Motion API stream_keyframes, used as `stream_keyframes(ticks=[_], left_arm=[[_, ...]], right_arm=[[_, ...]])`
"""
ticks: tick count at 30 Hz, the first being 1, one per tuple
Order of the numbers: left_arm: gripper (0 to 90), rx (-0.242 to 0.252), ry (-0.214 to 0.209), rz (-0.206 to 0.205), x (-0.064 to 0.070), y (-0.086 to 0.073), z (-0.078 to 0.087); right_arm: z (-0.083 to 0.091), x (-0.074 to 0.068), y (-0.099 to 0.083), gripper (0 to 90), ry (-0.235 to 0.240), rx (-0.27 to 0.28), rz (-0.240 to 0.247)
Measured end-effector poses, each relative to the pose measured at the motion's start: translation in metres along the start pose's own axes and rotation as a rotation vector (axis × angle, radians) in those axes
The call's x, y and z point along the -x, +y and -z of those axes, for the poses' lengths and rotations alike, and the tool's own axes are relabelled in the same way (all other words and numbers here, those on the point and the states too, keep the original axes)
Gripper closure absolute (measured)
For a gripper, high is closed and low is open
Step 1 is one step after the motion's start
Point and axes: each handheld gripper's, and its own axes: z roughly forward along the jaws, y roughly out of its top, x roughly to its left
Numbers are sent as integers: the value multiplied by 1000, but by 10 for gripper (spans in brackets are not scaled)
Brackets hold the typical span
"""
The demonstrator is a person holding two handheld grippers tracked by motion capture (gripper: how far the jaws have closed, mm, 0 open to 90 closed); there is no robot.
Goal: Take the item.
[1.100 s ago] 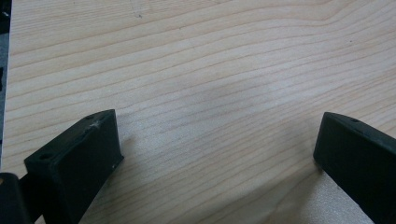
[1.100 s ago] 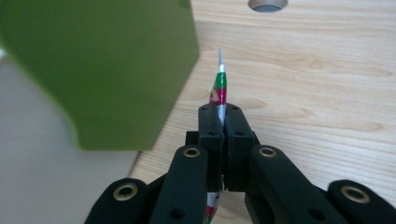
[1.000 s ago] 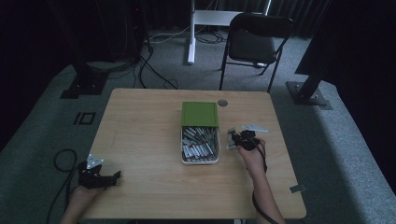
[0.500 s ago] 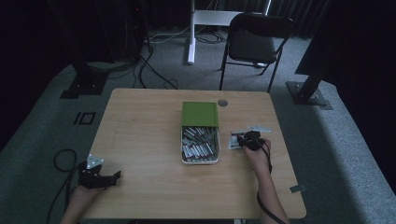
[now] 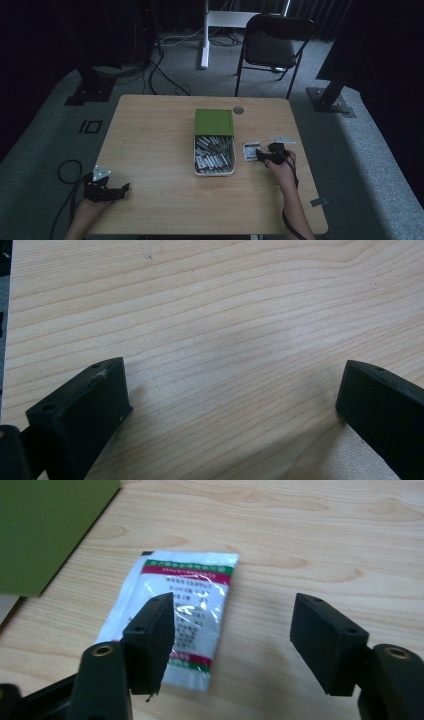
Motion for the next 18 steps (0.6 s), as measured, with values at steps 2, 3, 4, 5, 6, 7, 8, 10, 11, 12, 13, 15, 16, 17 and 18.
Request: stream_keyframes(ticks=[2,3,4,5,6,7,8,10,11,12,13,15,16,17,18], left_arm=[[14,0,0,0,0,0,0],[14,0,0,0,0,0,0],[14,0,0,0,0,0,0],[14,0,1,0,0,0,0],[14,0,1,0,0,0,0],[14,0,0,0,0,0,0],[14,0,0,0,0,0,0],[14,0,1,0,0,0,0],[14,0,0,0,0,0,0],[14,0,1,0,0,0,0],[14,0,0,0,0,0,0],[14,0,0,0,0,0,0],[14,0,0,0,0,0,0],[14,0,0,0,0,0,0],[14,0,0,0,0,0,0]], right_arm=[[4,2,-3,319,-5,7,-7],[8,4,-6,303,-9,15,-14],[8,4,-6,303,-9,15,-14],[10,5,-7,297,-15,16,-15],[13,6,-9,289,-18,18,-16],[16,7,-13,249,-22,27,-26],[16,7,-13,249,-22,27,-26],[20,9,-17,225,-25,34,-31],[22,10,-19,203,-27,40,-35],[24,10,-21,197,-28,44,-40],[26,11,-23,195,-30,43,-39],[29,12,-27,172,-35,40,-44],[31,13,-29,171,-35,39,-45],[34,14,-32,146,-43,28,-42],[34,14,-32,146,-43,28,-42]])
